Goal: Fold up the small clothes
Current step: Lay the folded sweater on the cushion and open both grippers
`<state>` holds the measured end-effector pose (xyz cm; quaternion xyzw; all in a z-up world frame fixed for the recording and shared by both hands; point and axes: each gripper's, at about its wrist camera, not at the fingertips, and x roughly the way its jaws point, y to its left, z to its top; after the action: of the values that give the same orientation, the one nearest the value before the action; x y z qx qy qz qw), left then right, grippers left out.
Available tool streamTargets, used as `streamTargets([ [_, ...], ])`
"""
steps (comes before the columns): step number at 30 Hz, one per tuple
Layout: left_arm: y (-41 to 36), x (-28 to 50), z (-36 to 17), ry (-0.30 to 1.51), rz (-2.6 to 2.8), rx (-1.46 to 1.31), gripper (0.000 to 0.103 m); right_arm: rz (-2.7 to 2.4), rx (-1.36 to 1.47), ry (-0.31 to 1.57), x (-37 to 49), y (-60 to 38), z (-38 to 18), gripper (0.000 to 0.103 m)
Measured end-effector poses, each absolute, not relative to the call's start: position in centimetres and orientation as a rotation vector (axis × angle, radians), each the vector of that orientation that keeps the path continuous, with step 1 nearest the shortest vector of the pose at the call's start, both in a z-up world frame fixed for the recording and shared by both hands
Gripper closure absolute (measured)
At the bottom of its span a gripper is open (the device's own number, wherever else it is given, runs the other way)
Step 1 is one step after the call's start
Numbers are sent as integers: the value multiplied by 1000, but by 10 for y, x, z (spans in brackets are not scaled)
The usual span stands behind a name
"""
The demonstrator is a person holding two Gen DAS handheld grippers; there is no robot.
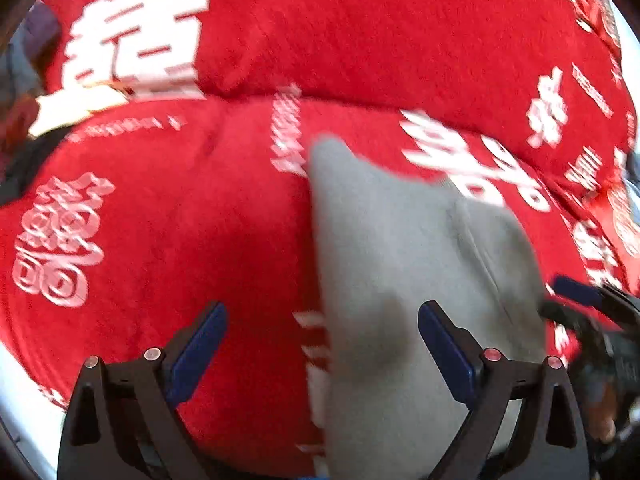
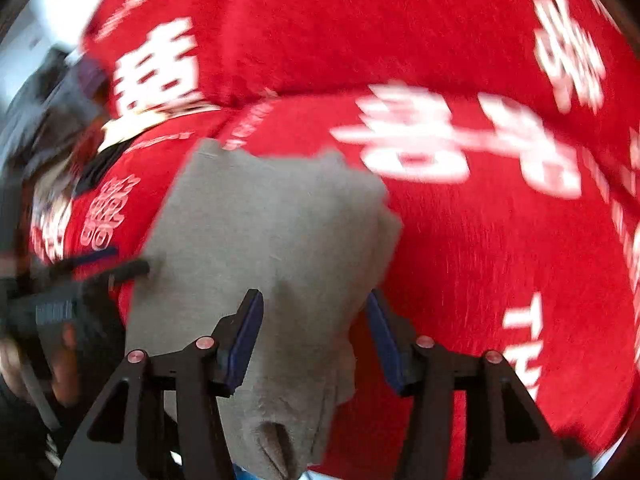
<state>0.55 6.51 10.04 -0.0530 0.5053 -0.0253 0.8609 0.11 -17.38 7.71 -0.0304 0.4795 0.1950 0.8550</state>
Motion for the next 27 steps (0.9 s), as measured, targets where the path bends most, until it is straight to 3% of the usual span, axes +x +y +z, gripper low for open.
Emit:
streamTargets([
  [5, 61, 68, 78, 1139, 62, -37, 7, 463, -257, 1030, 41, -132, 64, 43],
  [9, 59, 98, 41, 1256, 91, -14, 6, 452, -226, 1147, 83, -129, 32, 43],
  [14, 62, 97, 38, 1242, 77, -39, 5, 444, -143, 1174, 95, -136, 26, 43],
  [22, 58, 56, 80, 1180, 13, -26, 5, 609, -276, 1026, -6, -122, 73, 42],
  [27, 45, 13, 86, 1178, -44, -58, 5, 738, -341, 1040, -59, -110, 62, 42],
])
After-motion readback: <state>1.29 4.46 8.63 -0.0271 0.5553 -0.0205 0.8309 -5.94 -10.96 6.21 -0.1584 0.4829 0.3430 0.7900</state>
